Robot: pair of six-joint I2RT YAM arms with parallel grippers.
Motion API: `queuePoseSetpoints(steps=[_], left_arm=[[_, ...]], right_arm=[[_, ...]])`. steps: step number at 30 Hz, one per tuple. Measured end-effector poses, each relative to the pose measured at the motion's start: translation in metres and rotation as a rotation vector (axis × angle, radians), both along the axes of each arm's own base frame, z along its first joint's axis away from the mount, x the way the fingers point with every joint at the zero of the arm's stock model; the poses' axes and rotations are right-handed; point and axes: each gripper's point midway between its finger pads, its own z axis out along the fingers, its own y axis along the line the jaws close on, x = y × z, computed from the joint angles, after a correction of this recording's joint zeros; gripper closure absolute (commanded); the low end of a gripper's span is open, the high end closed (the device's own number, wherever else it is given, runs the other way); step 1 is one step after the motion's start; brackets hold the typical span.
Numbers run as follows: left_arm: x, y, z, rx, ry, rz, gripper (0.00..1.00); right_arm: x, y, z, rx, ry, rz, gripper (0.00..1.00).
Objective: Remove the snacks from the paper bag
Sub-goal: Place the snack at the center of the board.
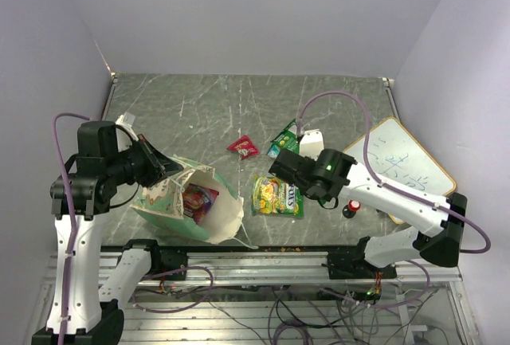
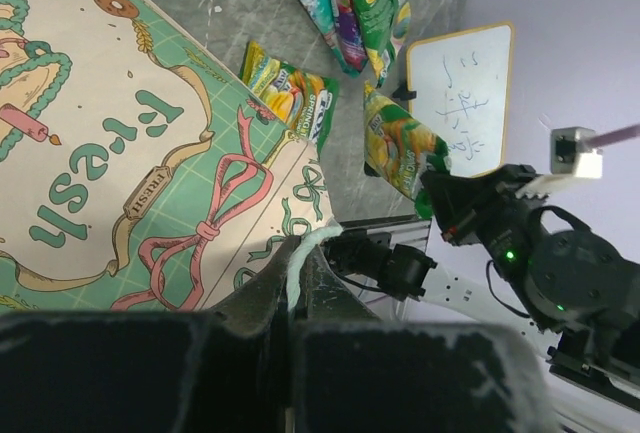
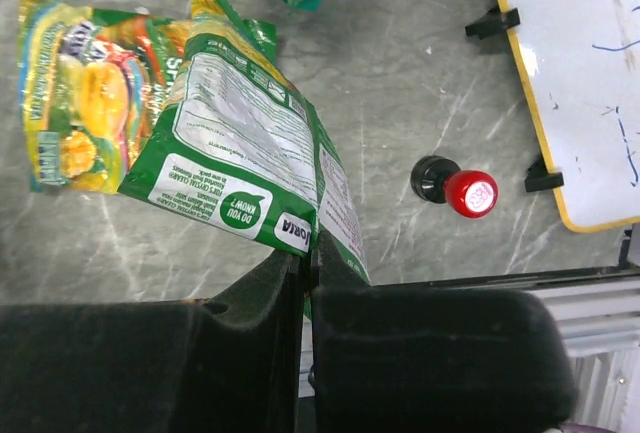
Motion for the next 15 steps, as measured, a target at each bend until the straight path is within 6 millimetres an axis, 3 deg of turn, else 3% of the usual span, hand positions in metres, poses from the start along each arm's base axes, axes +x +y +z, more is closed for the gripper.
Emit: queuePoseSetpoints(steps=[6,10,15], left_arm=[[-0.004,-0.002,0.003,-0.014,-0.011,-0.011,0.93],[-0.005,-0.003,0.003,-0.014,-0.007,-0.017,0.93],[-0.005,-0.003,0.001,-0.016,0.008,-0.019,0.93]], right_arm=[[0.002,-0.001,-0.024,-0.048,0.039,-0.002,1.0],[0.012,0.027,-0.048,-0.036,0.069,0.018,1.0],[0.033,0.069,-0.08,-0.041,0.085,0.008,0.91]])
